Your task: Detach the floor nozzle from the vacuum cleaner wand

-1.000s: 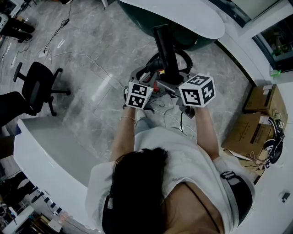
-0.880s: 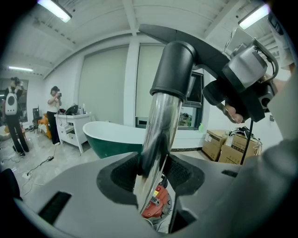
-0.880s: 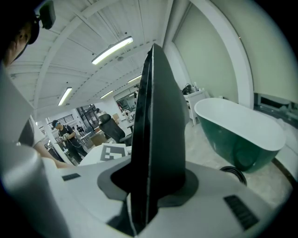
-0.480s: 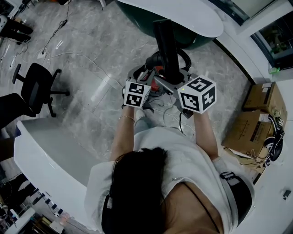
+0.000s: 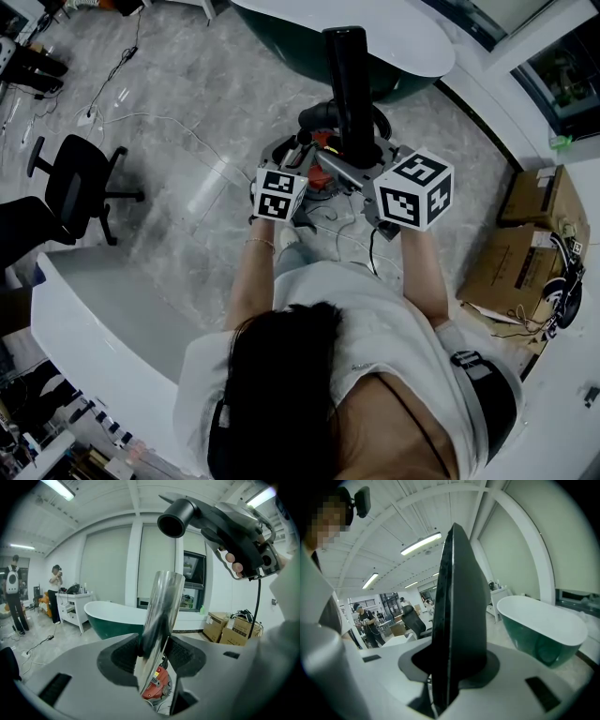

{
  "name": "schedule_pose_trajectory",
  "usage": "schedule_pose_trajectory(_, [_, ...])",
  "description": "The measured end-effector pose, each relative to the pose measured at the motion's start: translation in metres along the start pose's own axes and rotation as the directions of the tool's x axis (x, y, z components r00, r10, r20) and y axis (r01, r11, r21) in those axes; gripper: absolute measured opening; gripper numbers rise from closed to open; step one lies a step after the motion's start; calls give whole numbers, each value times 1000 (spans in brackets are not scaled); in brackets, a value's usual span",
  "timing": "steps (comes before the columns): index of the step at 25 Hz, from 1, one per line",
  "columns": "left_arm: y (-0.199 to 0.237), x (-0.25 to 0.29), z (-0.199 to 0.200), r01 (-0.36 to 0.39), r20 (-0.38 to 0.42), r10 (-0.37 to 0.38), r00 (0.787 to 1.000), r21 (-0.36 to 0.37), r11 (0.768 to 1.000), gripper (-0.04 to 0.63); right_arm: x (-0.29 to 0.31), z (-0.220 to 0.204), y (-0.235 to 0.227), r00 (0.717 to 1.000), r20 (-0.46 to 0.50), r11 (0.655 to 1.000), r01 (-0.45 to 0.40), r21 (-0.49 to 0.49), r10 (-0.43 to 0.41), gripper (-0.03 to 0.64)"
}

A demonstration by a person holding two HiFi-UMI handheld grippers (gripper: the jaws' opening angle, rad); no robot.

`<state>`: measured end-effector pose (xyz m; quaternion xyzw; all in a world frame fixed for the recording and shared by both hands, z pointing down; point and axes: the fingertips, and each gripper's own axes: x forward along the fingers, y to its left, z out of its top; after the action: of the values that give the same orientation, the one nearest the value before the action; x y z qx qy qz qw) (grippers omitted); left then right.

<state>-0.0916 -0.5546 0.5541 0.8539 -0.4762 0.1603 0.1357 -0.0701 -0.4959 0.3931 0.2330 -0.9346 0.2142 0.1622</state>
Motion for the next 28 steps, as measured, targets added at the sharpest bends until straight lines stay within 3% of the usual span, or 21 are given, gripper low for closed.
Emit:
schedule_pose_trajectory(8, [1, -2, -3, -30, -21, 29, 999, -33, 999, 172, -2, -3, -6, 1000, 11, 1000, 27, 16, -27, 123])
schedule_pose_trajectory(14, [4, -21, -2, -58, 23, 62, 998, -148, 987, 225, -6, -3, -8, 1000, 23, 1000, 16, 26, -16, 123])
schedule_pose_trajectory(25, [-19, -53, 36, -4, 114, 18, 993, -123, 992, 250, -19, -7, -5, 998, 56, 999, 12, 34, -13, 124])
schedule_pose_trajectory(28, [-26, -63, 43, 5, 140, 16, 990, -149, 989, 250, -27, -7, -4, 997, 77, 999, 14, 44, -17, 123])
